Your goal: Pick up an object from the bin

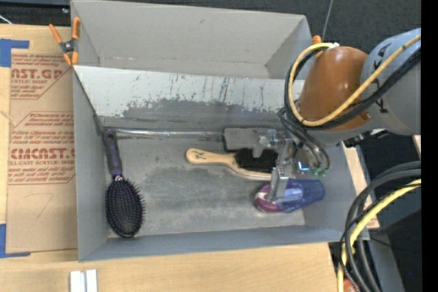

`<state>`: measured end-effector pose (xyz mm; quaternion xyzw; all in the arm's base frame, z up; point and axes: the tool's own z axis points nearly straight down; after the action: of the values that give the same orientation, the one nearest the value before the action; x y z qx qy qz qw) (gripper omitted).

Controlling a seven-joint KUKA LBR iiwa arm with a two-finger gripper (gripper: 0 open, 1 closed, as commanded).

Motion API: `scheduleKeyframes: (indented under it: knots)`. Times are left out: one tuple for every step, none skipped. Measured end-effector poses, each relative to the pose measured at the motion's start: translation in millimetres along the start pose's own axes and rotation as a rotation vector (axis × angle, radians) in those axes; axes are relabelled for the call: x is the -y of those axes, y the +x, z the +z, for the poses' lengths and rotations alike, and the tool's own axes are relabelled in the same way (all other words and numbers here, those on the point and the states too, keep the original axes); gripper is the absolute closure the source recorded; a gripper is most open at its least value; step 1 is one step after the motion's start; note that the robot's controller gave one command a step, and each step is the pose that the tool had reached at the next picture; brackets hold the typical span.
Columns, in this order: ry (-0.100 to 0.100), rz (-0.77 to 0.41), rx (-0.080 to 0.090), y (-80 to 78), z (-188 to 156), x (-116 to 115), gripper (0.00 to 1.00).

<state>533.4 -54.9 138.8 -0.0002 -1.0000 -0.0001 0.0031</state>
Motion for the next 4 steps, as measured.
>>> scheduleKeyframes:
  knots:
    - [0.001,-0.001,0.007,-1.6,-5,0,0.00]
    - [-0.001,-0.070,0.006,-4.7,31,41,0.00]
    - [0.000,-0.183,0.012,28.7,6,82,0.00]
    - [-0.002,-0.192,0.009,-51.6,29,89,0.00]
